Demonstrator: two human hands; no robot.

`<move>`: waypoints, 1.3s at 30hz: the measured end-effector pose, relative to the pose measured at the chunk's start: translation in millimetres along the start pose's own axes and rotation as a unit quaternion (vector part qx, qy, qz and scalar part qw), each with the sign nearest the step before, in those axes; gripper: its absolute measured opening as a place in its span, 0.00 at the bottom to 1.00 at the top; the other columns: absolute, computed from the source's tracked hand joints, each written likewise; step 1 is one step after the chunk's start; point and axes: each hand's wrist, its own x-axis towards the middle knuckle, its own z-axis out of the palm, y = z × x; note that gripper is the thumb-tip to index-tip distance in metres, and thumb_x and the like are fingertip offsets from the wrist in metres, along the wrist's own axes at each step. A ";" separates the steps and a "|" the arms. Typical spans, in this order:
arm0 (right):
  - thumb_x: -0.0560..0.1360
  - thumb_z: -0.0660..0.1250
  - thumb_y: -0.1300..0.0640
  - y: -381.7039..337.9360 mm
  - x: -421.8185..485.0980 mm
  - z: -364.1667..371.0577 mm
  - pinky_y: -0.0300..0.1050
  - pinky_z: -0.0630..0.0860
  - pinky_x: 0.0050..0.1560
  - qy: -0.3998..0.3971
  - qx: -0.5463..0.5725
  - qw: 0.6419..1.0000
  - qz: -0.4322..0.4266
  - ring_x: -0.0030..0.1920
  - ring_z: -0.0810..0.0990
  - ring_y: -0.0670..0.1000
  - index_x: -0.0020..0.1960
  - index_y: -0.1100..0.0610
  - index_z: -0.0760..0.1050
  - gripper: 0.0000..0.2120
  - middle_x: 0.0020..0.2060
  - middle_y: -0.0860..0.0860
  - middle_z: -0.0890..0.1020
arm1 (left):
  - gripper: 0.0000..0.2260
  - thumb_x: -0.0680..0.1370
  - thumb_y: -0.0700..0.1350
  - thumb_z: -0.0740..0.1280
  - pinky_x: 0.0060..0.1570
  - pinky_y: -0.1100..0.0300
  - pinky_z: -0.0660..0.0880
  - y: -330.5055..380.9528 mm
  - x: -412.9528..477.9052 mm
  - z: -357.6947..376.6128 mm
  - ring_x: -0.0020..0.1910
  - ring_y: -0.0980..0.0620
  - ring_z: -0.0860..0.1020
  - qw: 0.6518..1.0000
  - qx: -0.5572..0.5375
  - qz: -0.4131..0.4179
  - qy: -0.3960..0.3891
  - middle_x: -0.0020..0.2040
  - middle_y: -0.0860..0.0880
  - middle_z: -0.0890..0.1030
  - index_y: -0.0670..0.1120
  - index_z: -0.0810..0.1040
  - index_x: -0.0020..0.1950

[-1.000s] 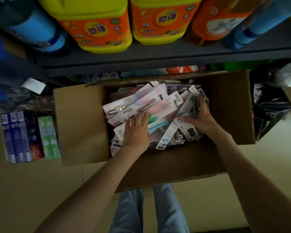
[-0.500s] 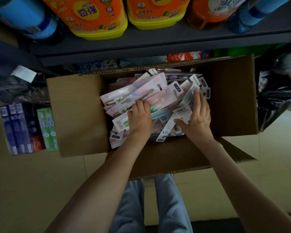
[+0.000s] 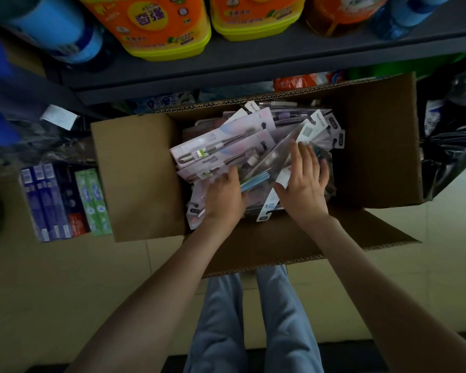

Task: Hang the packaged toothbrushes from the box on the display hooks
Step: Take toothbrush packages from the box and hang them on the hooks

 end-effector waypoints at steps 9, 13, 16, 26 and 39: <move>0.74 0.70 0.50 -14.1 -5.4 -25.4 0.59 0.53 0.73 -0.046 0.159 0.985 0.052 0.75 0.56 0.57 0.77 0.57 0.52 0.40 0.74 0.57 0.60 | 0.22 0.78 0.49 0.69 0.41 0.64 0.73 -6.0 -25.9 -30.9 0.57 0.48 0.78 0.973 -0.212 -0.064 -0.062 0.62 0.45 0.76 0.44 0.65 0.67; 0.74 0.70 0.51 -22.1 -5.9 -25.5 0.62 0.55 0.73 -0.079 0.178 0.978 0.069 0.75 0.55 0.57 0.77 0.57 0.50 0.41 0.74 0.57 0.59 | 0.17 0.80 0.49 0.65 0.45 0.63 0.72 -16.1 -21.6 -42.9 0.56 0.51 0.77 0.952 -0.283 -0.084 -0.085 0.61 0.46 0.76 0.43 0.70 0.66; 0.74 0.71 0.53 -25.1 -4.2 -23.4 0.61 0.56 0.73 -0.081 0.185 0.977 0.070 0.75 0.55 0.57 0.78 0.57 0.49 0.42 0.74 0.57 0.59 | 0.15 0.81 0.47 0.64 0.39 0.74 0.67 -21.5 -17.9 -51.3 0.51 0.57 0.73 0.950 -0.289 -0.078 -0.087 0.56 0.51 0.76 0.42 0.72 0.65; 0.75 0.70 0.55 -24.7 2.1 -23.1 0.61 0.56 0.74 -0.057 0.187 0.969 0.148 0.75 0.54 0.60 0.77 0.58 0.47 0.41 0.74 0.60 0.57 | 0.16 0.79 0.48 0.66 0.40 0.69 0.73 -36.4 -25.4 -73.6 0.49 0.59 0.77 0.914 -0.382 -0.120 -0.064 0.55 0.56 0.76 0.47 0.72 0.66; 0.73 0.71 0.53 -52.6 26.8 -32.6 0.37 0.77 0.49 -0.038 0.352 0.914 0.201 0.56 0.75 0.52 0.65 0.54 0.58 0.28 0.53 0.50 0.71 | 0.13 0.78 0.47 0.68 0.40 0.67 0.77 -47.4 -32.9 -86.0 0.49 0.60 0.80 0.841 -0.507 -0.140 -0.127 0.54 0.56 0.79 0.55 0.71 0.62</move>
